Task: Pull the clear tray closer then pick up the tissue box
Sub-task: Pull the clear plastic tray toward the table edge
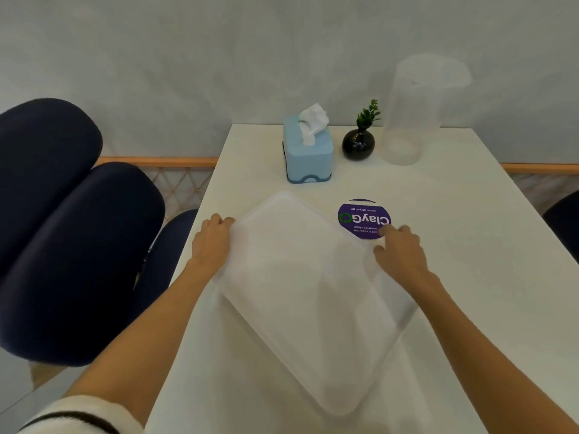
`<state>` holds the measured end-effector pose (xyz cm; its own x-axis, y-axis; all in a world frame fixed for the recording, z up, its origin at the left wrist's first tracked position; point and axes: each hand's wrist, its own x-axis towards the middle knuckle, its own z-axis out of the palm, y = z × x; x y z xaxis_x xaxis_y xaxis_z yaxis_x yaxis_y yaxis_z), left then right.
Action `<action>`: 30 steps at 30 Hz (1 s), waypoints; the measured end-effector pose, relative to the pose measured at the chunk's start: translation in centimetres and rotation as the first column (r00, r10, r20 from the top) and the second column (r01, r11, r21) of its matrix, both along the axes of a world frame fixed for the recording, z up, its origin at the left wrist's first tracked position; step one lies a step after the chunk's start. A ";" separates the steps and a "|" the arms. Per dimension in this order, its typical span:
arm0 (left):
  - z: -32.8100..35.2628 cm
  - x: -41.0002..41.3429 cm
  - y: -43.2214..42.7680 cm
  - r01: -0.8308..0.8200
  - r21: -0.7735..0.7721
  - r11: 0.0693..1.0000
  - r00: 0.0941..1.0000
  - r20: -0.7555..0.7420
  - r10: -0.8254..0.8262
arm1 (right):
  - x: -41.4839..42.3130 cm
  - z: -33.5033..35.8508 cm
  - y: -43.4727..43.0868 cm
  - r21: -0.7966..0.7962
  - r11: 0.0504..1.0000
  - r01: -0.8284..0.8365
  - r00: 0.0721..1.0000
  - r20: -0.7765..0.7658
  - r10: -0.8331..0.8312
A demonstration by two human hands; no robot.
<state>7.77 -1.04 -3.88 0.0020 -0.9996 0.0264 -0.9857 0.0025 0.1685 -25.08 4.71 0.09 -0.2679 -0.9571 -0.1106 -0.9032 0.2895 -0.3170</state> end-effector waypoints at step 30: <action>1.2 4.8 0.3 -0.375 0.109 0.920 0.904 -0.178 0.390 | 0.3 -1.6 -12.7 -0.009 0.996 0.084 0.969 0.234 -0.080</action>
